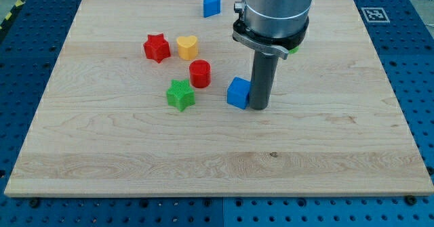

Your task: Move the blue cube diagonally the red circle

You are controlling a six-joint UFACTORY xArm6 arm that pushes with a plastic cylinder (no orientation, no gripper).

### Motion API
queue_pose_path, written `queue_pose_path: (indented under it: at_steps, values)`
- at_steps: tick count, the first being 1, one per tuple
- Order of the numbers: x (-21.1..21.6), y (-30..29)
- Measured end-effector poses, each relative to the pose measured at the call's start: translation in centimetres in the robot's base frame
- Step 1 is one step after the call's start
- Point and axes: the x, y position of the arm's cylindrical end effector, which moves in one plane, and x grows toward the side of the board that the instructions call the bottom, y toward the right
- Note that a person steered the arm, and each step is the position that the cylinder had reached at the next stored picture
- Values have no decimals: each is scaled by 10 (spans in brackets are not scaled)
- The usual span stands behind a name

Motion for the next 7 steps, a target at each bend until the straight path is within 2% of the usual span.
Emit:
queue_pose_path:
  at_steps: [1,2,7]
  values:
    - [24,-1]
    - [27,-15]
    - [-61,-30]
